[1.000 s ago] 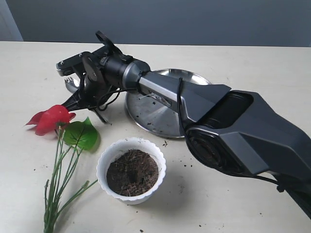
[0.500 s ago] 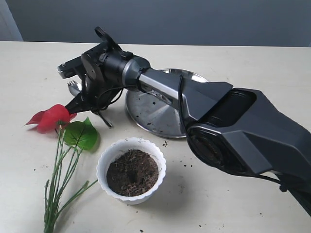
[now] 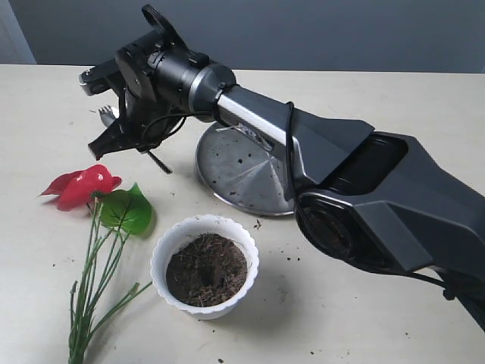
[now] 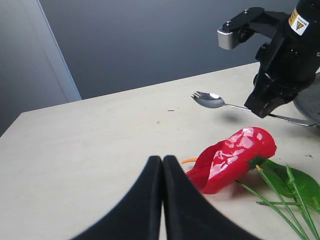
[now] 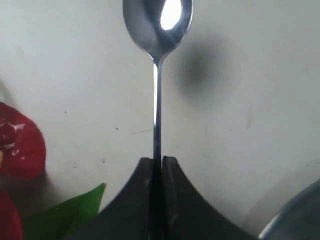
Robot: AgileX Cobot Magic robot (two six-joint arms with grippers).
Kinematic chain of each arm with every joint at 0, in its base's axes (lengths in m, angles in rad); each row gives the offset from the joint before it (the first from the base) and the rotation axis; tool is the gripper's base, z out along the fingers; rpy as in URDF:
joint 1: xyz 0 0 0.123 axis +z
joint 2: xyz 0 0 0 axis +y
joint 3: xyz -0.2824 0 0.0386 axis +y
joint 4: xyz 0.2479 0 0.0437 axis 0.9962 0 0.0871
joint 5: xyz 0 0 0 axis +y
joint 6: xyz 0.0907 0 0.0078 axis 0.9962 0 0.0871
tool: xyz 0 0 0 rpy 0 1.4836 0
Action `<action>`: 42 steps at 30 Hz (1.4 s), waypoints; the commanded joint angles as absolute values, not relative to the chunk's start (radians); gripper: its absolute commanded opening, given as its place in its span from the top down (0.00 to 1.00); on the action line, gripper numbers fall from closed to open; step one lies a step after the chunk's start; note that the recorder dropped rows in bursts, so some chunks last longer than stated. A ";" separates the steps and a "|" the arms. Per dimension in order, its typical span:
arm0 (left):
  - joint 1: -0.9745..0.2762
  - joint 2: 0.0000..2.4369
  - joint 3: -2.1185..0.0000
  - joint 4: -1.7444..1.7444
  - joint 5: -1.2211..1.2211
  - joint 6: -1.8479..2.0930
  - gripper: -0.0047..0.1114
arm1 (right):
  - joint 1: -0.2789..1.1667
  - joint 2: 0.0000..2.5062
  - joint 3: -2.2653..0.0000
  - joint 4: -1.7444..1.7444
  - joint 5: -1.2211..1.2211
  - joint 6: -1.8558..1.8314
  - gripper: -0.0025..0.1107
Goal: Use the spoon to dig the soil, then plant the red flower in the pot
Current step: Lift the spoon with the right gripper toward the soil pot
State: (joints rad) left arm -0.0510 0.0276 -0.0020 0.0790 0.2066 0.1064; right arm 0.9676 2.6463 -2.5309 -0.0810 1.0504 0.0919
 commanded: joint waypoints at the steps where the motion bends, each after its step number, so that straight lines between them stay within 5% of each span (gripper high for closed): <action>1: -0.053 0.023 0.000 0.071 0.203 0.101 0.96 | 0.967 2.631 -2.578 -0.183 1.088 0.088 0.98; 24: -0.053 0.023 0.000 0.071 0.203 0.101 0.96 | 0.998 2.373 -2.557 -0.232 1.221 -0.198 0.98; 42: -0.053 0.023 0.000 0.071 0.201 0.101 0.96 | 1.086 1.691 -1.478 -0.407 1.221 -0.335 0.98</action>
